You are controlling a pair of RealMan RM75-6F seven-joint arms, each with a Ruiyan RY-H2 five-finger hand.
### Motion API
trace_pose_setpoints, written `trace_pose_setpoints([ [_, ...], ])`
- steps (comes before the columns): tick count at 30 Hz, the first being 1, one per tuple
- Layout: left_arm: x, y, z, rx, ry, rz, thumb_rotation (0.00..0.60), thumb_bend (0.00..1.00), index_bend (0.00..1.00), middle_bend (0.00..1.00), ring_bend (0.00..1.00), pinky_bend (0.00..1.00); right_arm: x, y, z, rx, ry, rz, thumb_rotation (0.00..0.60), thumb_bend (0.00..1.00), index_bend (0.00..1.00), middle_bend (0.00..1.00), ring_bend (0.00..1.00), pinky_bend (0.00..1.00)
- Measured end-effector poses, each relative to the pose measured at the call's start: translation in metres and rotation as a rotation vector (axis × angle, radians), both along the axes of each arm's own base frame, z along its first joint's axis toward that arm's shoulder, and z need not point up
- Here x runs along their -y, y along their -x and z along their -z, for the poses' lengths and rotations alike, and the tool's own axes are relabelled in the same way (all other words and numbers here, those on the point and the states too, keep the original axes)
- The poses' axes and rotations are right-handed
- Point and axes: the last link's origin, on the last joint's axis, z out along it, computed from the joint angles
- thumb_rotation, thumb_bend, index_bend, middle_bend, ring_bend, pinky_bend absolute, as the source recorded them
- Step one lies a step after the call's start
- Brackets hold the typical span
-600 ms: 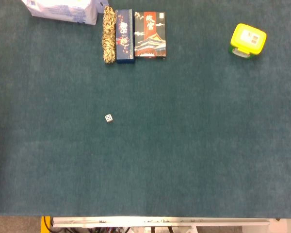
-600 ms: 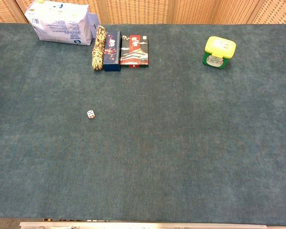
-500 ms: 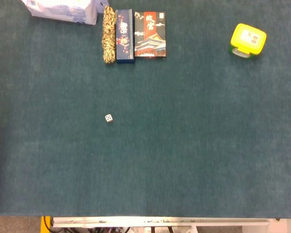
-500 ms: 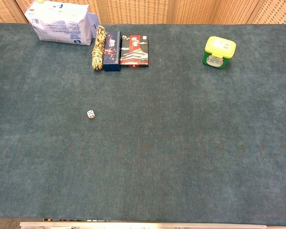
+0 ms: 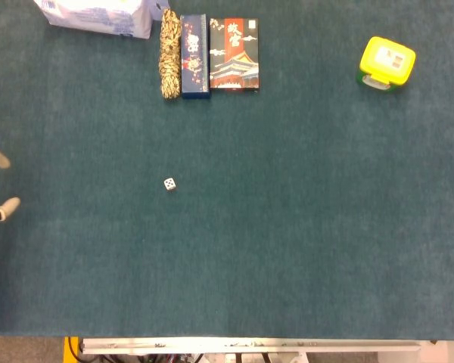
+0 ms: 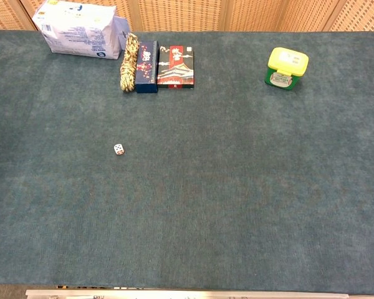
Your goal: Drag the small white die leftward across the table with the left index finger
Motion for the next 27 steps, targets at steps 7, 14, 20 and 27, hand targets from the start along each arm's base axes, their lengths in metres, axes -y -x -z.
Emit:
trace_pose_setpoints([
  [7, -0.018, -0.028, -0.001, -0.039, 0.152, 0.126, 0.600, 0.26, 0.14, 0.25, 0.18, 0.43, 0.000, -0.002, -0.004, 0.007, 0.020, -0.012, 0.600, 0.15, 0.31, 0.28, 0.19, 0.35],
  [14, -0.038, -0.052, 0.006, -0.158, 0.304, 0.272, 0.600, 0.26, 0.05, 0.81, 0.69, 0.91, 0.000, -0.003, -0.006, 0.005, 0.026, -0.016, 0.600, 0.15, 0.31, 0.29, 0.19, 0.35],
  [20, -0.050, -0.067, 0.018, -0.314, 0.443, 0.343, 0.600, 0.27, 0.10, 1.00, 0.87, 1.00, -0.001, -0.002, -0.006, 0.005, 0.027, -0.014, 0.600, 0.15, 0.32, 0.29, 0.19, 0.35],
  [27, -0.058, -0.084, 0.032, -0.437, 0.576, 0.362, 0.600, 0.79, 0.12, 1.00, 0.93, 1.00, -0.002, -0.002, -0.010, 0.018, 0.037, -0.015, 0.600, 0.15, 0.33, 0.30, 0.19, 0.35],
])
